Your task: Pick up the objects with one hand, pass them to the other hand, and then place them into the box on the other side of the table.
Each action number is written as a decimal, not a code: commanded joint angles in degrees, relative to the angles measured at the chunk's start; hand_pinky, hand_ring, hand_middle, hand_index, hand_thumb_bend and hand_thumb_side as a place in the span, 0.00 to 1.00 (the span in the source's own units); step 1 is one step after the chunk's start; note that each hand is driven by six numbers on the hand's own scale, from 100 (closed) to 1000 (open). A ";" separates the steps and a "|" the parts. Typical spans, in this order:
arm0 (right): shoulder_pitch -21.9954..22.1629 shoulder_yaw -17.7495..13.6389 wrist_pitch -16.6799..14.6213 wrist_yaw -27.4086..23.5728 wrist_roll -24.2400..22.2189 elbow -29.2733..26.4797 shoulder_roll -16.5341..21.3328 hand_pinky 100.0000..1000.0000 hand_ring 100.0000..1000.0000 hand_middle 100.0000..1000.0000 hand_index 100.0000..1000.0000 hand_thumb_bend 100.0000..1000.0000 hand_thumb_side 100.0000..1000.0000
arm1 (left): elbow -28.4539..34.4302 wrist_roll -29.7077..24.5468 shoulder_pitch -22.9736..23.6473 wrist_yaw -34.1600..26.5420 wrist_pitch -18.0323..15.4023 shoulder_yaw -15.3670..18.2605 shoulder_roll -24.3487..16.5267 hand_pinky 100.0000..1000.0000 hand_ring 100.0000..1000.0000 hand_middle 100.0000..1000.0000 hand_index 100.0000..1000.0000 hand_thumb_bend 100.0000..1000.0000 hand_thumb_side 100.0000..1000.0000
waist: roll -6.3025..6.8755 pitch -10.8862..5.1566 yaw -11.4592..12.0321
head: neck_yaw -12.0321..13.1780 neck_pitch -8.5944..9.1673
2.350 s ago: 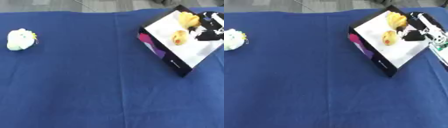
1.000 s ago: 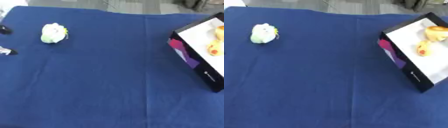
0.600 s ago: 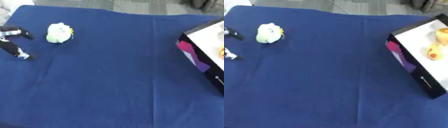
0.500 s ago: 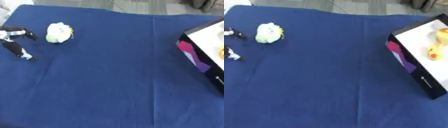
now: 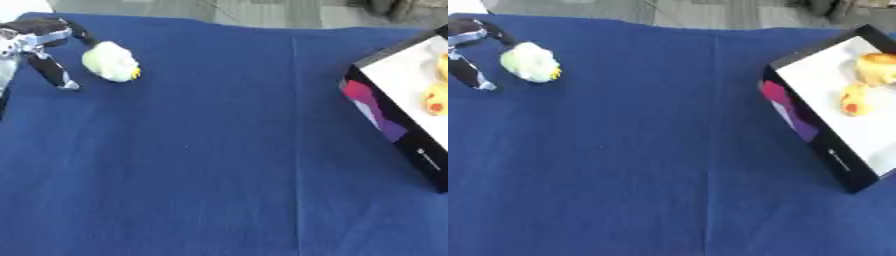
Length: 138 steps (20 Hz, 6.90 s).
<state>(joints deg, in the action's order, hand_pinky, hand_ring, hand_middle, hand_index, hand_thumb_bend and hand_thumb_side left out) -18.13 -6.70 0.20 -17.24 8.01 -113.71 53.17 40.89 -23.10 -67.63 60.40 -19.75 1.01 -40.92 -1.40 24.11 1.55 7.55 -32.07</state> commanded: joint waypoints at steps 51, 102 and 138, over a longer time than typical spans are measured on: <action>-5.43 5.13 1.15 -0.93 -4.71 -0.88 2.22 0.96 1.00 1.00 1.00 0.00 0.15 | 9.46 0.34 1.88 -15.19 1.38 -5.24 -0.40 0.75 0.64 0.54 0.70 0.00 0.00 | 1.42 -5.44 2.85 | -3.05 -4.02; -36.78 33.95 26.22 24.83 -25.28 10.02 -25.13 1.00 1.00 1.00 1.00 0.00 0.55 | 43.82 47.70 21.12 6.62 13.75 -15.46 32.70 0.67 0.54 0.51 0.70 0.00 0.00 | -0.38 -7.49 9.17 | -12.29 -7.82; -37.71 34.75 25.93 15.81 -24.21 23.50 -29.92 0.91 1.00 0.60 0.63 0.00 0.00 | 40.58 53.49 19.29 8.98 7.77 -19.05 36.09 0.69 0.58 0.56 0.74 0.20 0.00 | -1.63 -5.74 11.64 | -16.24 -6.36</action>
<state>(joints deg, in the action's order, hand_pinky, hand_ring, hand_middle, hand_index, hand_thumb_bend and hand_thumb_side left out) -55.05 27.91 25.84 -0.20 -16.54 -90.48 22.92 79.93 30.12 -46.30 69.32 -11.21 -17.30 -6.08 -3.32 19.47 13.24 -8.57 -39.12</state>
